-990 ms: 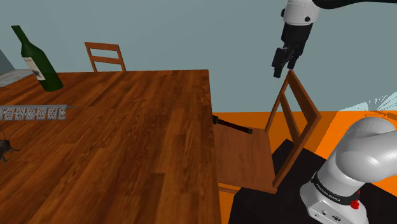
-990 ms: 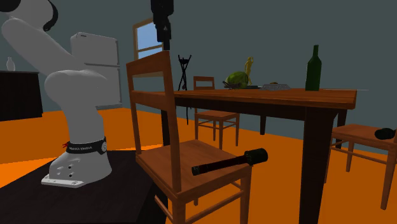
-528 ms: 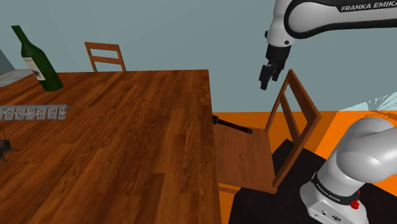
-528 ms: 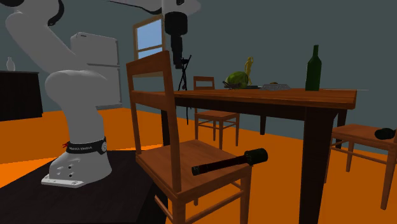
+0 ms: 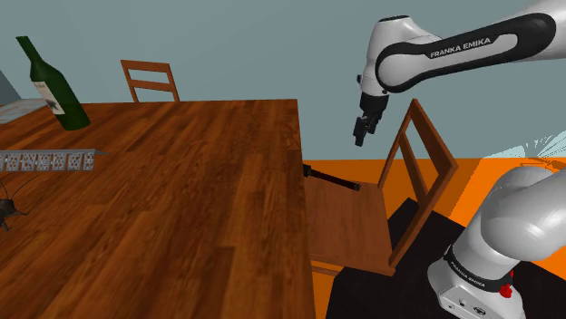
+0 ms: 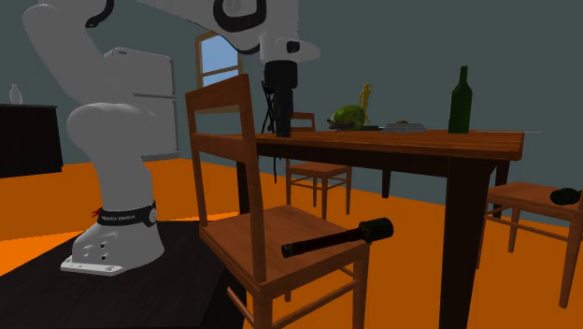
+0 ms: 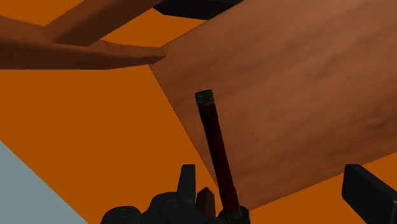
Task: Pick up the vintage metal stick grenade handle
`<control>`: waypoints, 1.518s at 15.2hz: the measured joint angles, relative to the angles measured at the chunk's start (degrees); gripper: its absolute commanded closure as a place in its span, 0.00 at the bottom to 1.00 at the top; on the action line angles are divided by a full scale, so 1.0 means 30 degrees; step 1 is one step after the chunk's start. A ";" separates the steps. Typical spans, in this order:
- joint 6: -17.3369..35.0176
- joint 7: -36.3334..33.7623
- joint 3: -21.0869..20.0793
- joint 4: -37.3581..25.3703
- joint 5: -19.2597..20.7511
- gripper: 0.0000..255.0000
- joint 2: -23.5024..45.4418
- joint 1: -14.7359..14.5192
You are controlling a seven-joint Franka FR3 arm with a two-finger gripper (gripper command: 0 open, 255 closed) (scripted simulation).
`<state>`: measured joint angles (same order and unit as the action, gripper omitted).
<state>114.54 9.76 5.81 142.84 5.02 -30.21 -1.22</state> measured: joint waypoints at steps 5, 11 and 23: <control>0.3393 0.1553 0.0714 0.0107 -0.0314 0.00 0.3296 -0.0396; 0.7066 0.3960 0.1423 -0.0635 -0.1390 0.00 0.7788 -0.0832; 1.1009 0.7563 0.1008 -0.3096 -0.4144 0.00 1.4463 -0.0848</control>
<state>147.56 32.45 8.84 133.55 -7.41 13.18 -3.77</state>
